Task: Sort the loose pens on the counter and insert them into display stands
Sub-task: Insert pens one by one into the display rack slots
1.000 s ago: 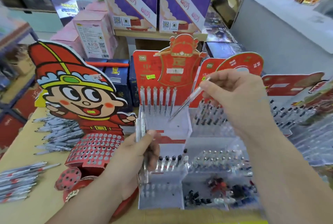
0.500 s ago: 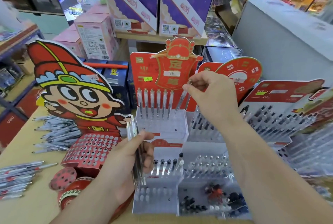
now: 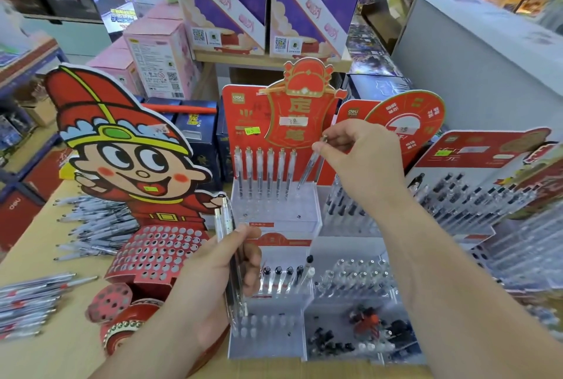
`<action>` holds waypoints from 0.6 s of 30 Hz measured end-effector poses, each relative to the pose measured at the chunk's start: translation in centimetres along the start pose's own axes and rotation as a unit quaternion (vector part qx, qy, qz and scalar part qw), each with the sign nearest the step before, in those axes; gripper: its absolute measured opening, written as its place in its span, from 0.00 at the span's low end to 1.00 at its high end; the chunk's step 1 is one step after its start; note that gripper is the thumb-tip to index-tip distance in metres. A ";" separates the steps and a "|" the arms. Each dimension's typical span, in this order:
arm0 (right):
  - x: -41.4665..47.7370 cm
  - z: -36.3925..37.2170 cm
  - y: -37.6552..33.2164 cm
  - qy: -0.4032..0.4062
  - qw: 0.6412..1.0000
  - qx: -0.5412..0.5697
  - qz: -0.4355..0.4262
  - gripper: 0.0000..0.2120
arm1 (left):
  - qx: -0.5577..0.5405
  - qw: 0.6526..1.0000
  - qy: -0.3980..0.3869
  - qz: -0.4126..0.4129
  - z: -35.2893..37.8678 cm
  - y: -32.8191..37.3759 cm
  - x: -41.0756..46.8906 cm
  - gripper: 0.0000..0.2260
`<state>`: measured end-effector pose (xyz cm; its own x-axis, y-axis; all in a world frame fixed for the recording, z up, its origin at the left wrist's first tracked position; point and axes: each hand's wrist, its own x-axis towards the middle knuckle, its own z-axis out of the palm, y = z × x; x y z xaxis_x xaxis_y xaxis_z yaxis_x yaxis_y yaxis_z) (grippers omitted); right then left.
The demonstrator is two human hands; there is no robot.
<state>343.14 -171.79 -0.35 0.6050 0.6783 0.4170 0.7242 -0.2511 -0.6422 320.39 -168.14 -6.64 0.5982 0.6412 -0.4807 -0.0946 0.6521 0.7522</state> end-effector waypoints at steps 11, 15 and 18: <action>0.2 0.2 -0.7 -0.019 0.998 -0.036 0.040 0.09 | 0.009 1.000 0.007 0.002 -0.1 -0.1 -0.2 0.18; -0.2 0.9 -0.8 -0.034 0.998 -0.052 0.028 0.07 | 0.007 1.000 0.008 0.003 -0.2 -0.1 -0.1 0.17; 0.1 1.2 -0.8 -0.058 0.994 -0.089 0.020 0.08 | 0.006 1.000 0.009 0.004 -0.2 -0.2 0.0 0.20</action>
<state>342.21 -170.72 -0.58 0.5997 0.7379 0.3096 0.7536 -0.3906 -0.5287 320.24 -168.14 -6.89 0.5833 0.6535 -0.4823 -0.0894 0.6419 0.7616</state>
